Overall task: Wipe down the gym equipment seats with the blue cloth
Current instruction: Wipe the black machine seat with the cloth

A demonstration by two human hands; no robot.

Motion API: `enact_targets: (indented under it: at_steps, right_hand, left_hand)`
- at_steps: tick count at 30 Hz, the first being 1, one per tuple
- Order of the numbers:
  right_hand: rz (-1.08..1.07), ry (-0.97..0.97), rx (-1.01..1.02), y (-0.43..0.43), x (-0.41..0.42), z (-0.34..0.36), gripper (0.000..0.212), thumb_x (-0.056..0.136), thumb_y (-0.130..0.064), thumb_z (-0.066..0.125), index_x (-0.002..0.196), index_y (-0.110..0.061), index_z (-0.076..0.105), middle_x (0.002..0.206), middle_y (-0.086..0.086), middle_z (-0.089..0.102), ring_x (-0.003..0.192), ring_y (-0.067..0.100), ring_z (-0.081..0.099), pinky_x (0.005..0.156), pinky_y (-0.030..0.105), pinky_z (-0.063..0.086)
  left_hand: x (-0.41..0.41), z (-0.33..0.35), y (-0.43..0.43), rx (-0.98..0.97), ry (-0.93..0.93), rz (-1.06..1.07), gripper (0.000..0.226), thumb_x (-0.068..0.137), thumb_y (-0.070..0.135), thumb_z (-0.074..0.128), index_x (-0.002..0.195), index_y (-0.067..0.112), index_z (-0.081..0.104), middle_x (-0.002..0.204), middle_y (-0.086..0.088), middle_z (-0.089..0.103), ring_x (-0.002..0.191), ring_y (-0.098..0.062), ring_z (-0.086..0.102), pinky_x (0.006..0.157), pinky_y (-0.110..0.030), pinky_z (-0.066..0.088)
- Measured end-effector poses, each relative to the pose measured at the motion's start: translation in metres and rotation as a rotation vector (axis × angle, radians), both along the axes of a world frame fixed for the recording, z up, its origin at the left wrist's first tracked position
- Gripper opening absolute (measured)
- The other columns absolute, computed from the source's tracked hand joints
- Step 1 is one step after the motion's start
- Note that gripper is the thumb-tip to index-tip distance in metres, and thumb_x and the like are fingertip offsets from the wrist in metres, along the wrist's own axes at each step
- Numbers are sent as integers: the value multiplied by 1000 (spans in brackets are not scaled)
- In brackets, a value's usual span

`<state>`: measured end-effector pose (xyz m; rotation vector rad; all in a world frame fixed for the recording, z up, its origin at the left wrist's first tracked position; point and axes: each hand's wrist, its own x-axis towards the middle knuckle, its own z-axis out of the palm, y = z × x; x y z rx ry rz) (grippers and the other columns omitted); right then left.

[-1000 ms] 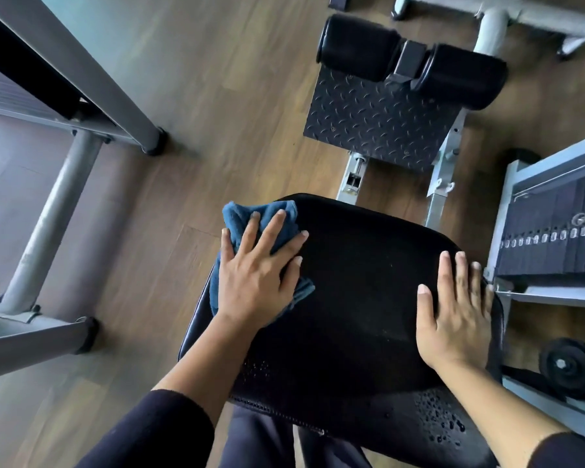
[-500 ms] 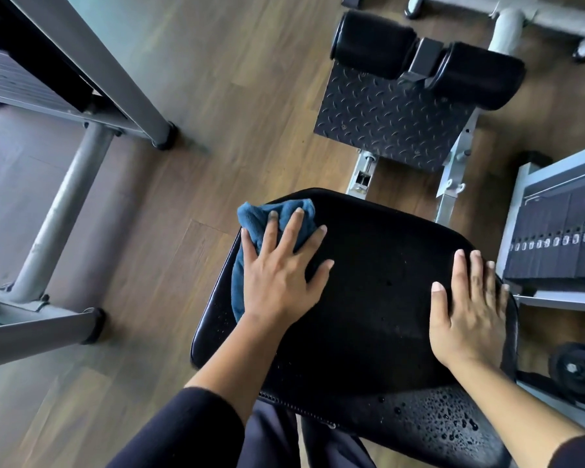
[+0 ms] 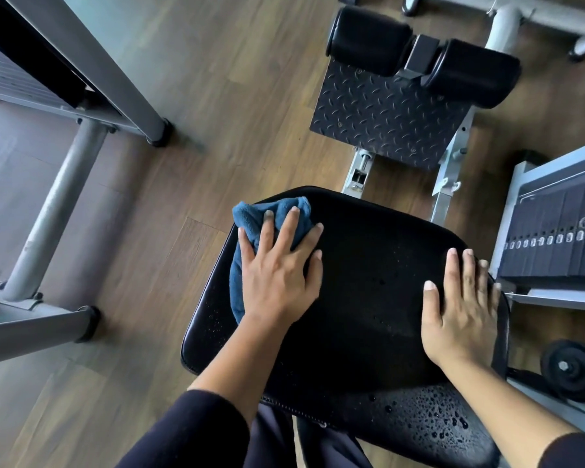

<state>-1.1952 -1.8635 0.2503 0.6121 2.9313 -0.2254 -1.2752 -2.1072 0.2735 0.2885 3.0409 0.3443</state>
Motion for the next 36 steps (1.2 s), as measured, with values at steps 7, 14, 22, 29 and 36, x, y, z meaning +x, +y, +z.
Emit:
enact_targets:
  at_steps: [7,14,22,29,36]
  right_hand:
    - [-2,0,-4,1,1,0,64,97,-49,12,154,-20,12,161,3,7,148,23,2,120,42,0]
    - [-3,2,-4,0,0,0,63,97,-48,14,154,-20,11,161,3,7,148,22,2,120,40,-3]
    - [-7,1,-2,0,1,-1,63,97,-48,14,154,-21,11,160,2,7,148,21,1,120,41,-2]
    - [-8,-5,-9,-1,-1,1,62,97,-48,14,154,-22,10,161,1,5,148,20,0,120,40,-4]
    - [-12,4,-6,-1,0,0,62,98,-46,16,154,-21,12,160,2,6,148,21,2,120,40,-3]
  left_hand:
    - [-20,-1,14,18,-5,88,41,97,41,34,134,38,52,149,2,37,139,-31,29,113,-60,12]
    - [3,3,9,-8,16,0,41,95,42,40,133,37,52,148,1,39,138,-32,33,116,-58,4]
    - [-39,-4,18,19,-9,73,40,96,40,36,132,36,54,147,-1,40,137,-32,33,116,-57,9]
    - [-3,2,1,24,22,18,38,96,39,40,131,37,55,146,0,42,135,-32,37,116,-56,13]
    - [-50,-6,34,14,4,201,38,93,37,41,127,37,58,142,1,44,134,-30,36,115,-57,11]
